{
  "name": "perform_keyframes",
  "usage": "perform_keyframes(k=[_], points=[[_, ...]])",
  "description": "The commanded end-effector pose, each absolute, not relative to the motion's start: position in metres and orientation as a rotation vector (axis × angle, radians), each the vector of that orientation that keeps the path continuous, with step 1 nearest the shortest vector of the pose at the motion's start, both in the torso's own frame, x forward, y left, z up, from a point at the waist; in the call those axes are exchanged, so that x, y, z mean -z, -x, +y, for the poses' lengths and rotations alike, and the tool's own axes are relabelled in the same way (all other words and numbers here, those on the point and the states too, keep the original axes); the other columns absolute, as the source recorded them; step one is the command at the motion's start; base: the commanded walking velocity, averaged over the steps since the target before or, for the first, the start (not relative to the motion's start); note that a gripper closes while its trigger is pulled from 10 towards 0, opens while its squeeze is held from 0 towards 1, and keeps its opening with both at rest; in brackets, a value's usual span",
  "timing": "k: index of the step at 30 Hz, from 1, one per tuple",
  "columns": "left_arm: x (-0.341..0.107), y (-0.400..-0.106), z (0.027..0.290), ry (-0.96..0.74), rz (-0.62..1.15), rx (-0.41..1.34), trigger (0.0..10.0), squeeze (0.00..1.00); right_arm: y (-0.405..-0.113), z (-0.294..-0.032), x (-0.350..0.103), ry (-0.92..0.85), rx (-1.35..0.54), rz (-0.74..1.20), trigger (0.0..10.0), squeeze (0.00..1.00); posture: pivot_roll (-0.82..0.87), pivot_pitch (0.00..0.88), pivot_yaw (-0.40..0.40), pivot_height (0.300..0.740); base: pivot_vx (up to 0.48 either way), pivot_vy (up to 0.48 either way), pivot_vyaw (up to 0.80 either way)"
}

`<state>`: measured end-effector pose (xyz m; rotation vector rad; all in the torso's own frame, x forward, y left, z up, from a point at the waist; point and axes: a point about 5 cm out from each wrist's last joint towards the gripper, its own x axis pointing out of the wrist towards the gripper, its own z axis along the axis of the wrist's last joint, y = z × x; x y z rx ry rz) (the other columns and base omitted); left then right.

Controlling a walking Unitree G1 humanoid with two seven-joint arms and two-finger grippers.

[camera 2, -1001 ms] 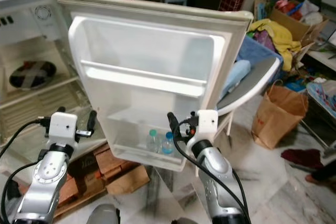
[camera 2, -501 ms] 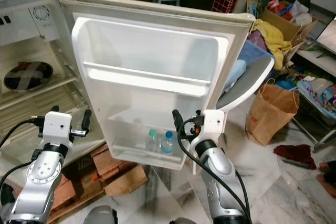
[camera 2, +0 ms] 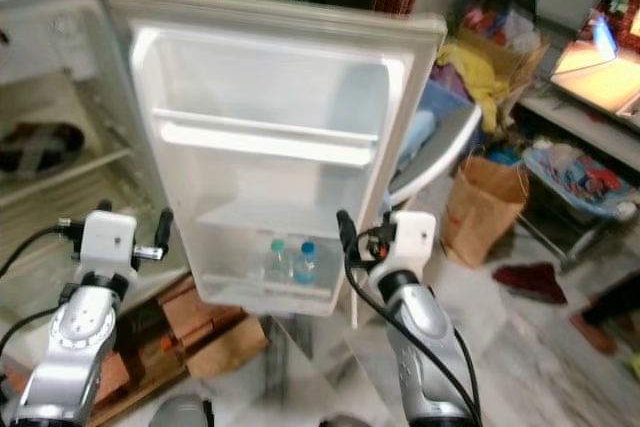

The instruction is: Restocking fridge

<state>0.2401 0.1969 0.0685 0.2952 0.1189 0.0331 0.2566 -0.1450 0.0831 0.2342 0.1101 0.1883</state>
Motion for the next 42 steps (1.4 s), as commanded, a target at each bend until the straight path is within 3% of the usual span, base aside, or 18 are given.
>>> perform_keyframes(k=[1, 4, 16, 37, 42], points=[[-0.077, -0.246, 0.196, -0.31, 0.087, -0.029, 10.0, 0.0, -0.259, -0.148, -0.092, -0.219, -0.177, 0.064, 10.0, 0.0, 0.04, 0.0, -0.077, 0.72, 0.0, 0.0, 0.0], [-0.077, -0.247, 0.196, -0.313, 0.087, -0.029, 10.0, 0.0, -0.263, -0.149, -0.095, -0.213, -0.167, 0.051, 10.0, 0.0, 0.04, 0.0, -0.074, 0.74, 0.0, 0.0, 0.0], [-0.079, -0.251, 0.193, -0.321, 0.082, 0.001, 10.0, 0.0, -0.267, -0.146, -0.095, -0.21, -0.161, 0.044, 10.0, 0.0, 0.05, 0.0, -0.072, 0.74, 0.0, -0.021, 0.0], [-0.079, -0.252, 0.186, -0.324, 0.078, 0.021, 10.0, 0.0, -0.273, -0.137, -0.094, -0.195, -0.235, 0.041, 10.0, 0.0, 0.06, 0.0, -0.077, 0.74, 0.0, -0.48, 0.0], [-0.079, -0.253, 0.187, -0.3, 0.093, -0.003, 10.0, 0.0, -0.282, -0.129, -0.103, -0.209, -0.282, 0.011, 10.0, 0.0, 0.07, 0.0, -0.078, 0.74, 0.0, -0.192, 0.72]])
